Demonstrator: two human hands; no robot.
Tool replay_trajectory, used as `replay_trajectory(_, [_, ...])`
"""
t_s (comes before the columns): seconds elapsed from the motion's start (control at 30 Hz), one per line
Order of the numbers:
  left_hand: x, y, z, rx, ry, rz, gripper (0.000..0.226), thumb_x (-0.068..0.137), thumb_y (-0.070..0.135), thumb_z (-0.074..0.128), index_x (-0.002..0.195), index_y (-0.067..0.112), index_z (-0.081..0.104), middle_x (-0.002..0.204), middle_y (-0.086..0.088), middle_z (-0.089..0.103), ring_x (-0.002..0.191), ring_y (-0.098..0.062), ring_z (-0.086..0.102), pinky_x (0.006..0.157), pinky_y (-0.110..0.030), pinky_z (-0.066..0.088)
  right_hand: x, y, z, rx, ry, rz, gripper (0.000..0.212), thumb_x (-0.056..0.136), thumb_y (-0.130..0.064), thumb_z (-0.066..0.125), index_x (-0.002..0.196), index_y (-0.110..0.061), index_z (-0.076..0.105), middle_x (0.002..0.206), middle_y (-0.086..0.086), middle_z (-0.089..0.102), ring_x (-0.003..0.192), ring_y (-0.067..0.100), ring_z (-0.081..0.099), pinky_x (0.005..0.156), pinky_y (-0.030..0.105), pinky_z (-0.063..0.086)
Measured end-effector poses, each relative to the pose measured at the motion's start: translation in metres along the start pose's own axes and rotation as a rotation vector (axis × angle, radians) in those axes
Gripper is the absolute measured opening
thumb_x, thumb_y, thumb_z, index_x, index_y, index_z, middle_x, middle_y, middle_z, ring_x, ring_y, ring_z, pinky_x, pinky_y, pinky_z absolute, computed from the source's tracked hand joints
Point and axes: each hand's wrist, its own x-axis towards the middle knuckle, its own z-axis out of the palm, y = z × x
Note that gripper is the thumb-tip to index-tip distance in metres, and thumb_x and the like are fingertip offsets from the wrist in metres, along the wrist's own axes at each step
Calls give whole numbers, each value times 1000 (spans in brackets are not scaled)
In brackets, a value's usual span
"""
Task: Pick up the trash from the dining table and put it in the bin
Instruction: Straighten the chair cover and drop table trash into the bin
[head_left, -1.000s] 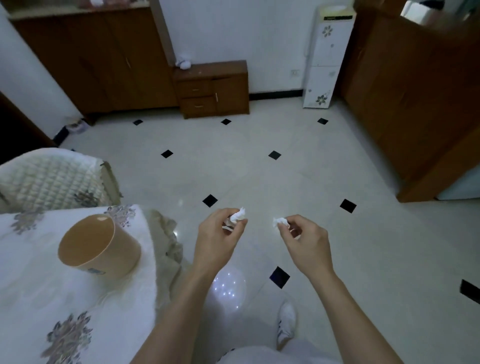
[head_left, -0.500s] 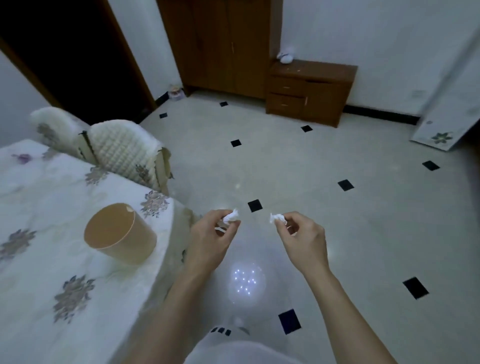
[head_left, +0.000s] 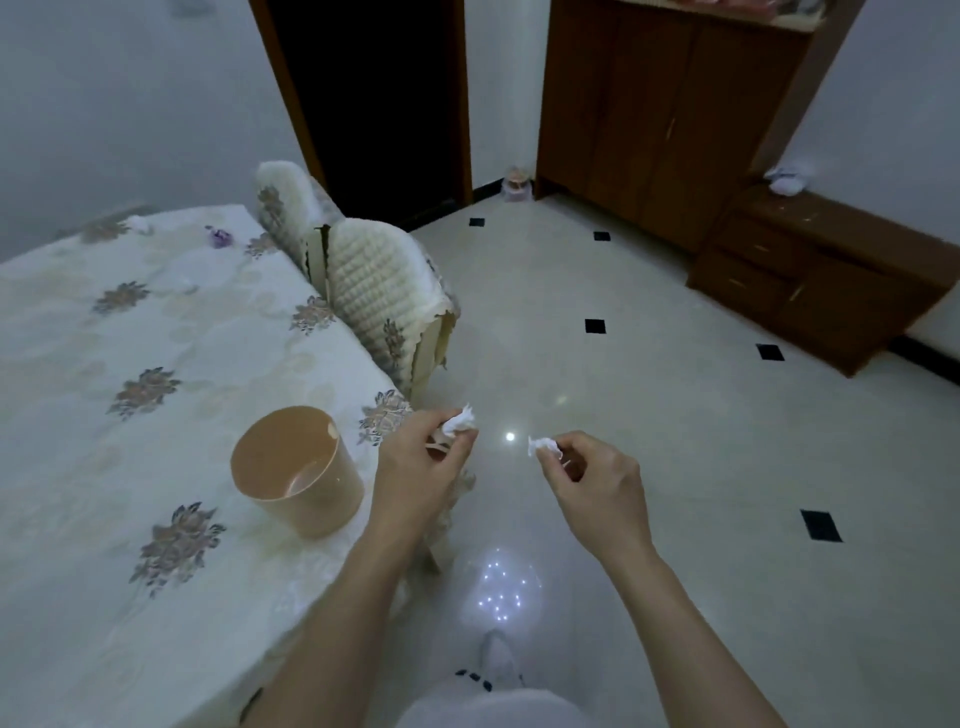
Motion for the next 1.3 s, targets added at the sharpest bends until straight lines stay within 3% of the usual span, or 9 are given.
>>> replay_trajectory(0.27, [65,-10,13,33,114,-29,14,88,25,72,101,20,73,86,9,68,79,-7,62,69,-23,49,89,9,12,11,-67,-80,16,89,-36,67,76,-26,69,63,-10,63,63,6,60,60,28,48])
replay_trajectory(0.5, [80,-15,1,36,242,-177,12,88,22,71,101,22,72,91,9,69,81,-8,63,73,-31,55,149,0,48,36,-290,-174,18,89,-38,65,76,-26,67,63,-7,62,64,8,59,59,31,49])
replay_trajectory(0.63, [76,-17,-10,125,428,-247,15,89,21,72,104,16,71,88,7,67,80,-4,62,68,-22,53,180,-14,66,27,-439,-305,16,90,-38,65,74,-37,63,62,-10,61,63,5,59,56,25,43])
replay_trajectory(0.8, [55,-13,-18,193,572,-344,14,92,26,68,102,18,71,85,9,65,79,-8,62,68,-24,51,203,-34,91,64,-570,-408,13,90,-37,65,83,-27,71,66,-11,65,64,3,60,58,28,47])
replay_trajectory(0.9, [41,-14,-29,215,701,-447,16,90,24,70,105,17,72,88,8,68,81,-2,62,65,-8,45,203,-50,109,103,-646,-457,14,89,-36,66,83,-24,71,67,-8,66,64,9,61,62,33,51])
replay_trajectory(1.0, [29,-16,-47,258,778,-489,17,89,26,70,106,23,72,89,8,68,79,-3,62,65,-11,46,195,-72,130,105,-722,-523,13,89,-34,66,83,-24,71,66,-7,66,65,9,61,64,33,51])
replay_trajectory(1.13, [24,-32,-74,472,721,-500,20,88,26,71,107,21,71,88,4,63,79,-15,59,70,-28,46,178,-108,162,68,-818,-667,16,91,-38,61,84,-25,69,69,-12,64,66,7,60,62,32,50])
replay_trajectory(1.3, [28,-57,-93,658,613,-508,22,85,31,73,104,19,71,90,1,62,81,-21,59,68,-34,47,163,-138,198,-56,-904,-788,26,92,-46,53,83,-25,66,77,-10,65,76,14,61,65,35,52])
